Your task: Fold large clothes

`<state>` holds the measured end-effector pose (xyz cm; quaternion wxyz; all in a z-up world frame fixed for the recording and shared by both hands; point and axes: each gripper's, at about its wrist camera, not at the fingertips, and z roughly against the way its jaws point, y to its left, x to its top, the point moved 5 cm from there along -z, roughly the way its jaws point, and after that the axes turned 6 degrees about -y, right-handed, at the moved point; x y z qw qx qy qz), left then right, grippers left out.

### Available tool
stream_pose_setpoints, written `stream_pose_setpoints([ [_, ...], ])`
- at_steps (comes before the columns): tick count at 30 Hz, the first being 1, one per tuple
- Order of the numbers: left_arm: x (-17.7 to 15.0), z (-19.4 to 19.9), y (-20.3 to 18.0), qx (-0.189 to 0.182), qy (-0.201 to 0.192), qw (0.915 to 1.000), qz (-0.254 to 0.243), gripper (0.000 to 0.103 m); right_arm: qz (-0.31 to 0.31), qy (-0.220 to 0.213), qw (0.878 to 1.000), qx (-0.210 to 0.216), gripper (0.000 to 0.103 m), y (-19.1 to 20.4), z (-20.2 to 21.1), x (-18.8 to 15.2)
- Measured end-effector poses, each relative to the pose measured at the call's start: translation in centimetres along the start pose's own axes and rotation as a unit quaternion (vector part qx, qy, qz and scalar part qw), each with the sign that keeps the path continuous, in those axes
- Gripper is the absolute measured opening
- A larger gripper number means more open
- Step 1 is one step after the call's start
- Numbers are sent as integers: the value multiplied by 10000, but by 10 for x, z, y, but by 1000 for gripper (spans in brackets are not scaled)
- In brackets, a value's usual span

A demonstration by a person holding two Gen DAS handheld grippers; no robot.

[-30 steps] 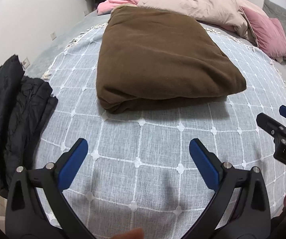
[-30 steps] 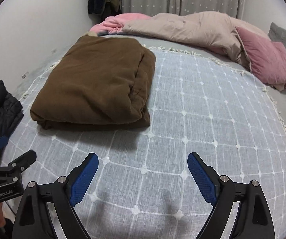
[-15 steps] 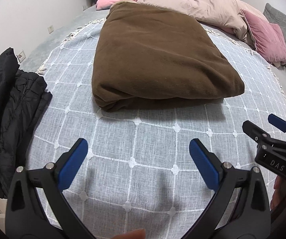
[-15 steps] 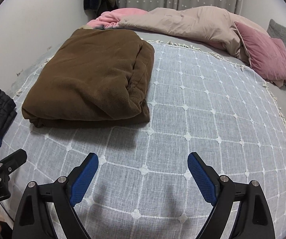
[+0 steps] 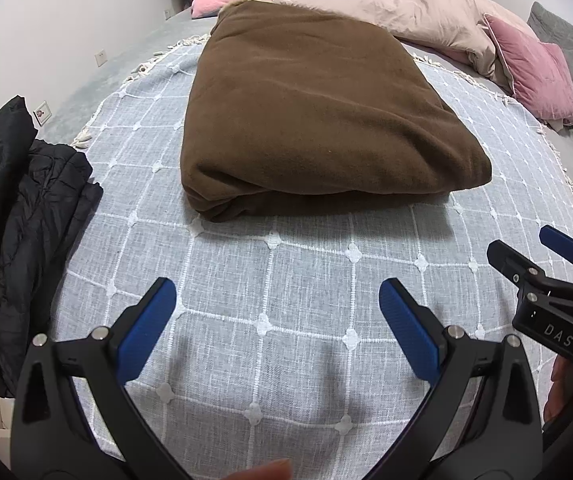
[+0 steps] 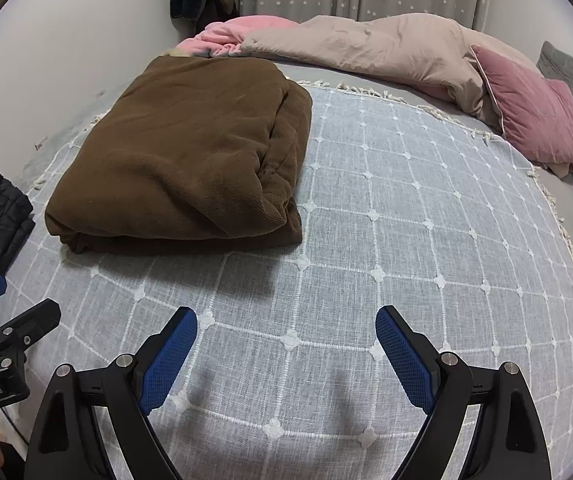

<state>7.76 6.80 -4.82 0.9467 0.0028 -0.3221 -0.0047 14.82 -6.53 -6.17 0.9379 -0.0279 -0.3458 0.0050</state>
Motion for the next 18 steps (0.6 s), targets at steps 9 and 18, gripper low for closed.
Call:
stream_pose_setpoints([
  [9, 0, 2, 1, -51, 39, 9999, 95, 102, 34, 26, 10000, 16, 92, 1, 0, -1],
  [18, -1, 0, 3, 27, 74, 10000, 55, 102, 42, 39, 10000, 12, 92, 1, -1, -1],
])
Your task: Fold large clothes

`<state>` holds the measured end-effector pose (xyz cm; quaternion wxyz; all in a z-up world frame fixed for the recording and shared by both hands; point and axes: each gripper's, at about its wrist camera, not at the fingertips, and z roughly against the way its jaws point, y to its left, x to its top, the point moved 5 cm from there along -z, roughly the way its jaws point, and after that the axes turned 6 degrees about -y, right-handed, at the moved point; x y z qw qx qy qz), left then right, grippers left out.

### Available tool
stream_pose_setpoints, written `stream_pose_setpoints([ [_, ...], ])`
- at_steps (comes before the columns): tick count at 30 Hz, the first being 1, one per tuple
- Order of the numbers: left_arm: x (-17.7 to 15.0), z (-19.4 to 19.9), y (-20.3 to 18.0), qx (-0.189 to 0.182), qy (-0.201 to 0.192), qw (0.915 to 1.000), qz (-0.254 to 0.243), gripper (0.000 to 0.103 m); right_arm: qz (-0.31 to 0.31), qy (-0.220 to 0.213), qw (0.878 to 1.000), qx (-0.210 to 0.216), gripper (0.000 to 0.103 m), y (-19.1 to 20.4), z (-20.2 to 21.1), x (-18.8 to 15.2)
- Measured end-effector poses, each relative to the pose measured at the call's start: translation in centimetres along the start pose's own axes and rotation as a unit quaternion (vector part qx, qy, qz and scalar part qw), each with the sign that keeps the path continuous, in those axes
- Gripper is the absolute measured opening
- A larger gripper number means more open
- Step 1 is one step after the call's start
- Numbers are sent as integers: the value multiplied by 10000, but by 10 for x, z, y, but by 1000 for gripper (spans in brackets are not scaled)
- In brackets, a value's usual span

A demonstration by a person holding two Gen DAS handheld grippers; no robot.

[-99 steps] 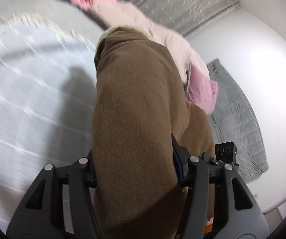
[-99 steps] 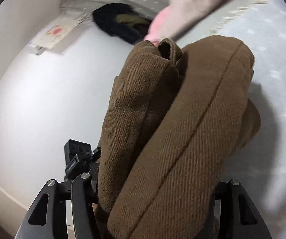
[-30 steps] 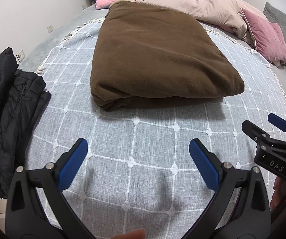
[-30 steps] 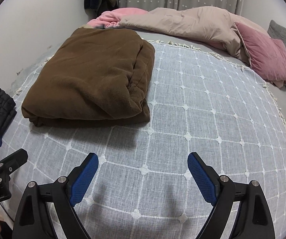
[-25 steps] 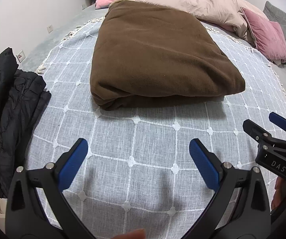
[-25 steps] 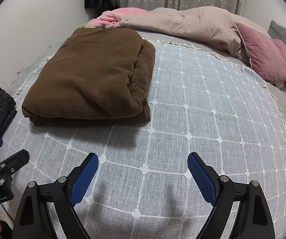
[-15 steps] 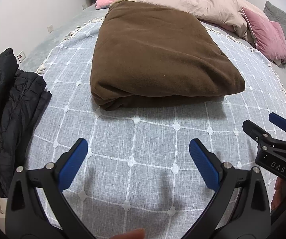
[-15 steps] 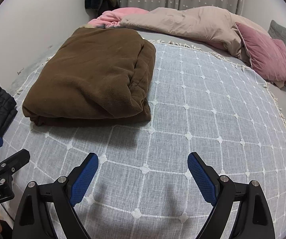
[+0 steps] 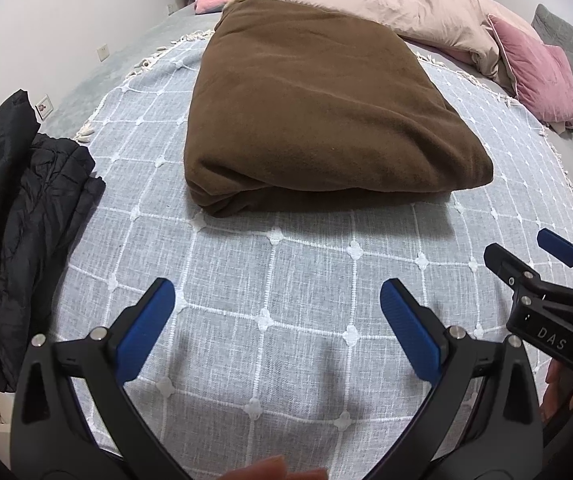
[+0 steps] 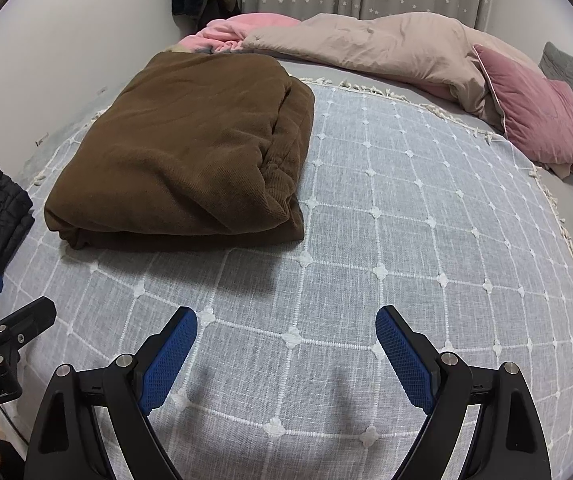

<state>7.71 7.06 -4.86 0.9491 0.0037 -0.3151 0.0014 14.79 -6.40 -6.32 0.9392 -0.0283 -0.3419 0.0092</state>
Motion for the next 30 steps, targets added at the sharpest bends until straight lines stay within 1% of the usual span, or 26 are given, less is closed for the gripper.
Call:
stream_pose_setpoints([
  [9, 0, -2, 0, 9, 93, 10000, -6, 102, 3, 12, 10000, -8, 92, 0, 0, 0],
  [14, -1, -2, 1, 144, 75, 9998, -63, 102, 2, 29, 10000, -15, 92, -2, -1, -2],
  [30, -1, -3, 3, 242, 117, 9996, -96, 102, 15, 35, 10000, -19, 92, -2, -2, -3],
])
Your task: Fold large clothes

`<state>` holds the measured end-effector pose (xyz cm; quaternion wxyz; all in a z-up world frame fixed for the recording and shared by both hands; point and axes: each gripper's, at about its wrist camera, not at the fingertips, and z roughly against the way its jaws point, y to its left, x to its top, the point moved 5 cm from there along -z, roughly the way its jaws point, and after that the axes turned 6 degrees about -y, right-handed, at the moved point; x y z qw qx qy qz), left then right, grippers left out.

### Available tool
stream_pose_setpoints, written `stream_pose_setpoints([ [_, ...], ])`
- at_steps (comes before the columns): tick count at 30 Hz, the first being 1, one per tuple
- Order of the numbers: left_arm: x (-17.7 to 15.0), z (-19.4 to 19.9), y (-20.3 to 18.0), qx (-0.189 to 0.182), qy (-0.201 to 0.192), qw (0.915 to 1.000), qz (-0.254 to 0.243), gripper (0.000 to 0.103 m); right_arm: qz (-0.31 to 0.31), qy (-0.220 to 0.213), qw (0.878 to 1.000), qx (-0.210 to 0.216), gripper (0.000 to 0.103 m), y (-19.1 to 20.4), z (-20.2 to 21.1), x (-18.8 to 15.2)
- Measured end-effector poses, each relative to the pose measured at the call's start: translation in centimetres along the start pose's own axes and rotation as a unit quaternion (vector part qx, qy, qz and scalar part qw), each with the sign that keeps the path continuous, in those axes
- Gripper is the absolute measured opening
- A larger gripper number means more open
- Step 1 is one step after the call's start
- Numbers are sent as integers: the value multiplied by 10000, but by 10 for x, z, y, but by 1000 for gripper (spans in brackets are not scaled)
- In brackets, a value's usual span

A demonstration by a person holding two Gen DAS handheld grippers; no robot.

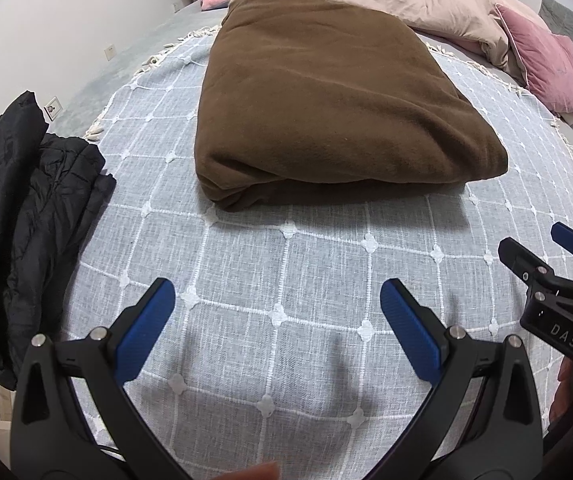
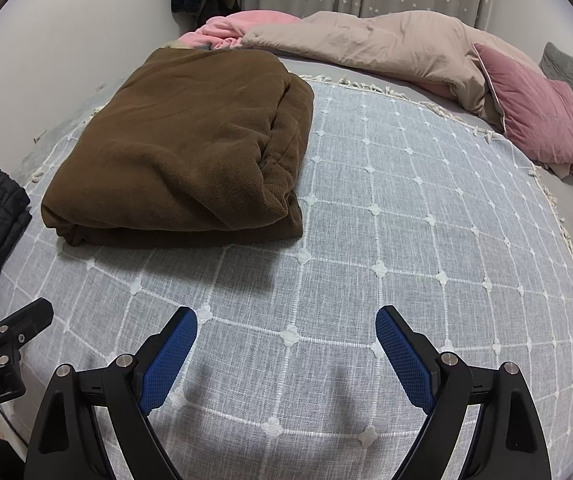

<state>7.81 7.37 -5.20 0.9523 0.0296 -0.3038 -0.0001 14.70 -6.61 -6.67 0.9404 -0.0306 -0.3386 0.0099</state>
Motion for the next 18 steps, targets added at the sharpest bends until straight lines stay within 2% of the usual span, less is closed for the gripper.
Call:
stream_pose_setpoints([
  [18, -3, -13, -8, -74, 116, 9999, 72, 102, -12, 0, 10000, -21, 92, -1, -1, -1],
])
